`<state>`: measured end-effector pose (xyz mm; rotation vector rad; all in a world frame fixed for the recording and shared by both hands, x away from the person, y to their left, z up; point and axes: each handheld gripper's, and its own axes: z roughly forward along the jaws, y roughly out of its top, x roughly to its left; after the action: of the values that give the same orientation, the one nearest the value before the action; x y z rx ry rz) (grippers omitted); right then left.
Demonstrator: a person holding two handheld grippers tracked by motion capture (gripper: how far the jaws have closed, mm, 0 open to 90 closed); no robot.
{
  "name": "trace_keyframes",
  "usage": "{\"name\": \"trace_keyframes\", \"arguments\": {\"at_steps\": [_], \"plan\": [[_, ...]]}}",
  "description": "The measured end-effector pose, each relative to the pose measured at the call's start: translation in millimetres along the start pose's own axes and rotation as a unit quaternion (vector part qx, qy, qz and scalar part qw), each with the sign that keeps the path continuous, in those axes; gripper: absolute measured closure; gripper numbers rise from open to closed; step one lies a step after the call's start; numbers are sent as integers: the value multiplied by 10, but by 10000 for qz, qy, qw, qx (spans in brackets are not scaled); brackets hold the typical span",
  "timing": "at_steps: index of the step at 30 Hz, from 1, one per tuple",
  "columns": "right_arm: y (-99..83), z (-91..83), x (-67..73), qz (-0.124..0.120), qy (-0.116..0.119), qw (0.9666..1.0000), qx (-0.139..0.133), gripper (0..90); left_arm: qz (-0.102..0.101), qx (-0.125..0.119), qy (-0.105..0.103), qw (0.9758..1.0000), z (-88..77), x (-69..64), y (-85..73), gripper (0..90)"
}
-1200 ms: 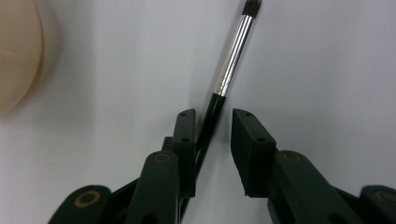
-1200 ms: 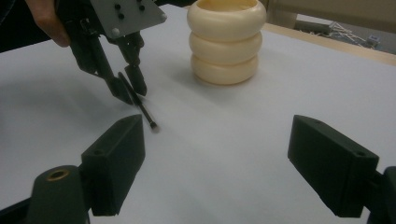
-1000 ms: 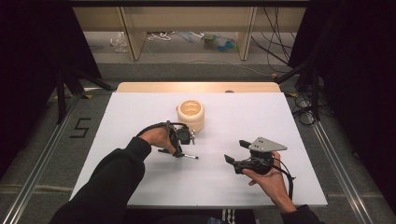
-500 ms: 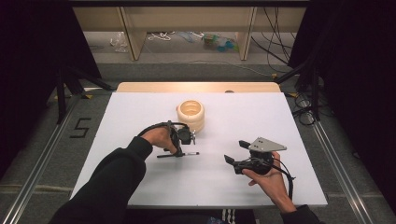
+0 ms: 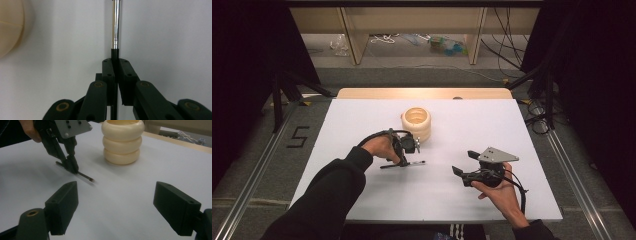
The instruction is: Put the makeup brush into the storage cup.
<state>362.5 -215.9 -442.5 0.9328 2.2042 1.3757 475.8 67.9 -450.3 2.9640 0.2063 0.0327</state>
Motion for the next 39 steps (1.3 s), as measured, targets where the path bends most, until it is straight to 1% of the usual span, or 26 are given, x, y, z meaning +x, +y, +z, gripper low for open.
{"name": "trace_keyframes", "arguments": {"at_steps": [2, 3, 4, 9, 10, 12, 16, 17, 19, 20, 21, 22, 23, 24, 25, 26, 27, 28, 29, 30, 31, 32, 33, 35, 36, 39], "plan": [[-6, 14, -4, 10, 22, 10000, -70, 207, -11, -139, 13, 9999, -63, 6, -4, 840], [-6, 14, -4, 10, 22, 10000, -70, 207, -110, -167, -22, 9998, -83, -7, -10, 840], [-7, 13, -3, 16, 23, 10000, -71, 207, -32, -207, 41, 9998, -115, 8, -9, 840], [-1, -2, 0, 11, 8, 10000, 24, 207, -280, -636, 157, 9975, -298, 26, -59, 839], [-1, -5, 1, 39, 20, 10000, 51, 207, -395, -811, 202, 9957, -343, 35, -82, 839], [-1, 11, -12, 9, 6, 9999, -107, 207, -529, -1011, 299, 9930, -403, 60, -112, 840], [-1, 5, -17, 20, -14, 10000, -92, 207, -774, -1436, 463, 9855, -502, 65, -173, 839], [-1, 5, -17, 20, -14, 10000, -92, 207, -917, -1630, 534, 9809, -516, 50, -189, 839], [-4, 7, -14, 14, -29, 10000, -82, 207, -1077, -1909, 662, 9734, -546, 41, -221, 839], [-5, 5, -13, 17, -31, 10000, -76, 207, -1197, -2126, 732, 9670, -557, 33, -236, 840], [-4, 6, -16, 10, -21, 10000, -88, 207, -1228, -2197, 757, 9648, -585, 42, -268, 840], [-2, 5, -18, 24, -32, 10000, -90, 207, -1235, -2221, 737, 9644, -599, 44, -287, 840], [-2, 5, -18, 26, -34, 10000, -88, 207, -1214, -2305, 793, 9622, -620, 47, -315, 839], [-2, 1, -16, 45, -16, 10000, -53, 207, -1294, -2430, 813, 9579, -628, 41, -331, 840], [-5, 3, -17, 17, -28, 10000, -73, 207, -1243, -2406, 782, 9594, -651, 45, -357, 839], [-3, 1, -19, 10, -33, 10000, -76, 207, -1265, -2508, 846, 9560, -656, 44, -370, 839], [-2, 4, -18, 20, -43, 9999, -92, 207, -1296, -2550, 885, 9541, -676, 45, -390, 839], [-1, 6, -18, 23, -42, 10000, -85, 207, -1367, -2638, 869, 9509, -682, 35, -402, 839], [-2, 8, -16, 38, -8, 10000, -70, 207, -1325, -2664, 952, 9500, -701, 35, -417, 839], [-6, 9, -17, 17, -20, 10000, -70, 207, -1472, -2850, 990, 9420, -698, 22, -424, 840], [-6, 9, -17, 17, -20, 10000, -70, 207, -1587, -2999, 1001, 9353, -702, 16, -433, 840], [-4, 8, -19, 21, -31, 10000, -74, 207, -1652, -3112, 1019, 9303, -714, 15, -449, 840], [-3, 7, -21, 30, -59, 9999, -88, 207, -1680, -3187, 1055, 9268, -726, 15, -461, 839], [-7, 4, -22, 49, -56, 9999, -74, 207, -1777, -3364, 1112, 9181, -751, 17, -484, 840], [-5, -10, -23, 39, -90, 10000, 0, 206, -1832, -3481, 1086, 9129, -760, 22, -496, 839], [-1, -10, -22, 78, -72, 9999, -31, 207, -2075, -3816, 1089, 8941, -801, 24, -529, 839]]}}
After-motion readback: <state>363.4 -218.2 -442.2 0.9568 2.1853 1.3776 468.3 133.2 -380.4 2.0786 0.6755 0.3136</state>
